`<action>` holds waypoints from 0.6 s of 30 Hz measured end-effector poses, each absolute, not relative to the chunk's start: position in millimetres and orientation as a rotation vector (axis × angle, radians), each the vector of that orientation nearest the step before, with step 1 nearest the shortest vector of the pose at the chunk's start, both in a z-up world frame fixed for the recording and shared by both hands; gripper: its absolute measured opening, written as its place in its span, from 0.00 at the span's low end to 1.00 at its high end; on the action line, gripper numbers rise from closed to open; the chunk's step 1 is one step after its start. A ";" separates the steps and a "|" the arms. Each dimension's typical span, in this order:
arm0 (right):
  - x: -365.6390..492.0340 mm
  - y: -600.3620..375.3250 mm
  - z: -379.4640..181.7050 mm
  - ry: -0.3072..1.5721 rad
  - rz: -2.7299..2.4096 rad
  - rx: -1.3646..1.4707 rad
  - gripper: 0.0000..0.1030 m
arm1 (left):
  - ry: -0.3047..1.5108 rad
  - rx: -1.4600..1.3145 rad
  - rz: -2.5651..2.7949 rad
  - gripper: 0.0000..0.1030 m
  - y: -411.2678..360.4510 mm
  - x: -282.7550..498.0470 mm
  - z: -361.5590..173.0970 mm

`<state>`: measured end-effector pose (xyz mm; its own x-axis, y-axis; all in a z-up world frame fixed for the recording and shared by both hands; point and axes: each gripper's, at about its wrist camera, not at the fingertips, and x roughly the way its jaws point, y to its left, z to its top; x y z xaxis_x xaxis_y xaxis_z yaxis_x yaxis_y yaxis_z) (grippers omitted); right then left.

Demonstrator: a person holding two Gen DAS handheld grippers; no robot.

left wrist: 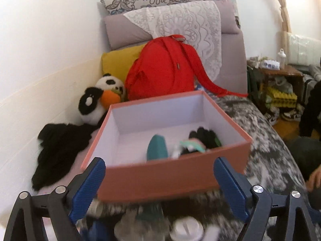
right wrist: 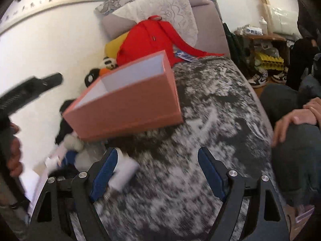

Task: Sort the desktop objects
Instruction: 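Grasp the white LED bulb with the left gripper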

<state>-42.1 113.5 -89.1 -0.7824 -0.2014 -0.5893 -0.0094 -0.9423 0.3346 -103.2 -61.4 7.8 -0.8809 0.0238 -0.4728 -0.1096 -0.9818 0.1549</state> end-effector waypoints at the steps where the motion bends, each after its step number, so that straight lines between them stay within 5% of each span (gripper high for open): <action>1: -37.1 114.7 -91.9 -0.486 -2.833 1.000 0.83 | 0.280 -0.749 2.973 0.91 -59.0 -94.9 7.3; 18: -11.7 139.5 -84.8 -0.515 -2.829 1.020 0.84 | 0.357 -0.925 2.972 0.92 -87.1 -51.7 1.6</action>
<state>-11.7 139.5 -84.8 -0.7730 -0.1962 -0.6033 -0.0289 -0.9391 0.3424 -51.7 -87.1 1.6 -0.8258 -0.0591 -0.5609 -0.0753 -0.9741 0.2134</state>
